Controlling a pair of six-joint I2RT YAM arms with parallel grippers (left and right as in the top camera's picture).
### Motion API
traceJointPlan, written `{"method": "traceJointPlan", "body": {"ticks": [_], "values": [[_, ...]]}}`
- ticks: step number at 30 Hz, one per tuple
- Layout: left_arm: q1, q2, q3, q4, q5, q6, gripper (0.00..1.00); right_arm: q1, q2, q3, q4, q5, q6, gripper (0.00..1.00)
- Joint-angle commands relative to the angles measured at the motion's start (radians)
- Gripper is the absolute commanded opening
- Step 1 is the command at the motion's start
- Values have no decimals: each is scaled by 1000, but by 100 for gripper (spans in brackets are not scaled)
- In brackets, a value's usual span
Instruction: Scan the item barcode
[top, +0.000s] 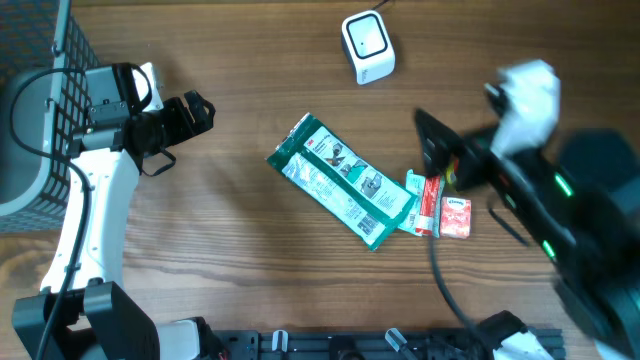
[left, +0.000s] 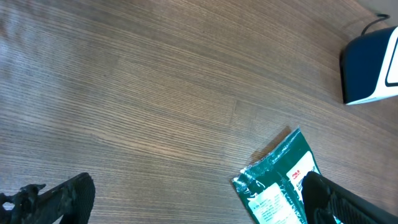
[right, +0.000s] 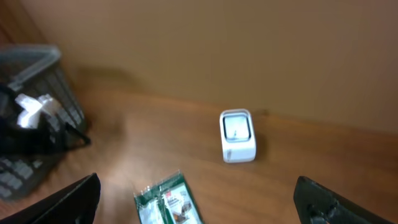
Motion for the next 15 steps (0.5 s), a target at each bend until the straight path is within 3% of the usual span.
{"method": "traceJointPlan", "body": {"ticks": [1,10,15], "values": [[3,-1,-8,1,-6,9,100,-18,-188,-148,27,17,-1,100],[3,-1,-8,1,-6,9,100,-280,-661,-552,225,-103,-4,100],[3,-1,-8,1,-6,9,100,-356,-795,-748,575,-156,-115,100]]}}
